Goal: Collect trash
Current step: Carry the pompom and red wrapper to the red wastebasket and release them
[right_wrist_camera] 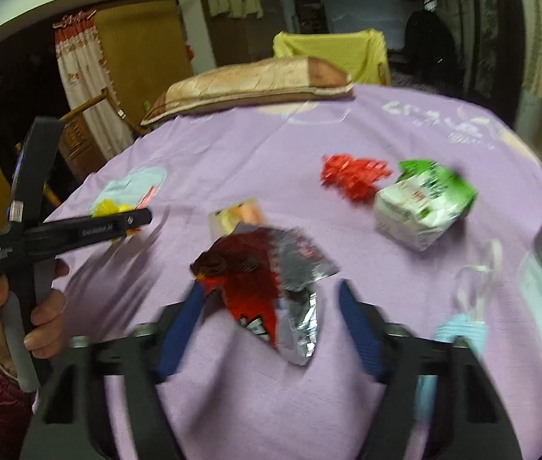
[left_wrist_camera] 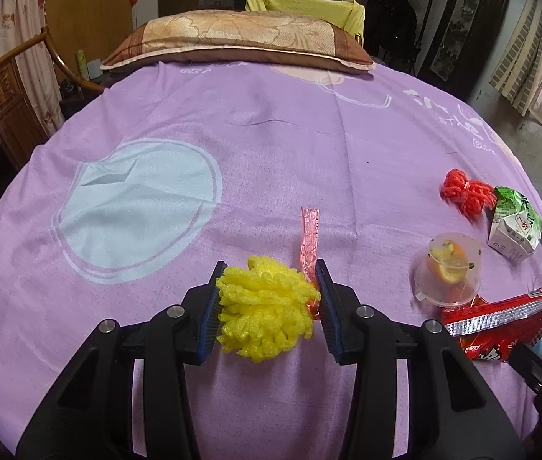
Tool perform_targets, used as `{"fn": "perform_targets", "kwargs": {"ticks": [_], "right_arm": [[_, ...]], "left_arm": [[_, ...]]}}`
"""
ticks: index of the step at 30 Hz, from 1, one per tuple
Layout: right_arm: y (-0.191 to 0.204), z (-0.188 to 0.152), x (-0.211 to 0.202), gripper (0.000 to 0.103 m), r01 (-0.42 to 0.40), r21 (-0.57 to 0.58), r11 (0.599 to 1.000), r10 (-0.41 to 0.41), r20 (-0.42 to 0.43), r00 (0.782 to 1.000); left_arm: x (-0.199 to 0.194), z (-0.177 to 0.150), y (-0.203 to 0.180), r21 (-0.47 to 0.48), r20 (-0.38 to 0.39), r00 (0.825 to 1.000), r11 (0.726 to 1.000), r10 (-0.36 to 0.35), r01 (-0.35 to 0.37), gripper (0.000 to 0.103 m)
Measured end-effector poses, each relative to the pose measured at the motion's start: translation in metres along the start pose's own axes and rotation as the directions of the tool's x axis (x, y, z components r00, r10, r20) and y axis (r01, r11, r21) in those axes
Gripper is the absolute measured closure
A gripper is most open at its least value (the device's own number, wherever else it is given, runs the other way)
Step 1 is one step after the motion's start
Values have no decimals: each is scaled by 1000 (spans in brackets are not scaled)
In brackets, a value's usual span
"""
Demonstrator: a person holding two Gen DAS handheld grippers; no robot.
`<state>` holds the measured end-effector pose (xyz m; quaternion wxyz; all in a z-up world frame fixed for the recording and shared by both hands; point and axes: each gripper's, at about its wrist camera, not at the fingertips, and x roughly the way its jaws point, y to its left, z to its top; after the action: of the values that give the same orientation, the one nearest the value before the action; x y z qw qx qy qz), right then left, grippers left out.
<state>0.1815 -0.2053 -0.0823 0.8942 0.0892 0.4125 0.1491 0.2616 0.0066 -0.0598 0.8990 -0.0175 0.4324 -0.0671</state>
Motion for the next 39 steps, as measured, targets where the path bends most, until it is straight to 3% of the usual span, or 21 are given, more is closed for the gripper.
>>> {"fn": "perform_targets", "kwargs": {"ticks": [1, 2, 4, 8, 15, 24, 34, 39], "right_arm": [[1, -1, 2, 100, -10, -7, 1000, 10, -11, 1000], [0, -1, -1, 98, -31, -2, 1000, 31, -4, 1000], [-6, -1, -21, 98, -82, 27, 996, 79, 91, 993], [-5, -2, -65, 98, -93, 20, 996, 84, 267, 960], [-5, -13, -90, 98, -102, 17, 995, 94, 266, 959], [0, -30, -130, 98, -139, 13, 990, 128, 317, 940], [34, -42, -154, 98, -211, -49, 976, 215, 328, 920], [60, -43, -152, 98, -233, -85, 969, 248, 305, 919]], "left_arm": [[0, 0, 1, -2, -1, 1000, 1000, -3, 3, 58], [-1, 0, 1, -2, 1, 1000, 1000, -1, 1, 58], [-2, -1, 1, 0, 10, 1000, 1000, 6, -6, 58], [-10, -7, 7, -9, 19, 1000, 1000, -8, 9, 58], [-59, -25, 15, -34, 60, 998, 999, -23, 25, 58], [-132, -59, 36, -62, 128, 992, 998, 1, 7, 58], [-207, -128, 110, -179, 159, 979, 979, 130, -101, 58], [-222, -171, 163, -271, 97, 977, 950, 189, -157, 58]]}}
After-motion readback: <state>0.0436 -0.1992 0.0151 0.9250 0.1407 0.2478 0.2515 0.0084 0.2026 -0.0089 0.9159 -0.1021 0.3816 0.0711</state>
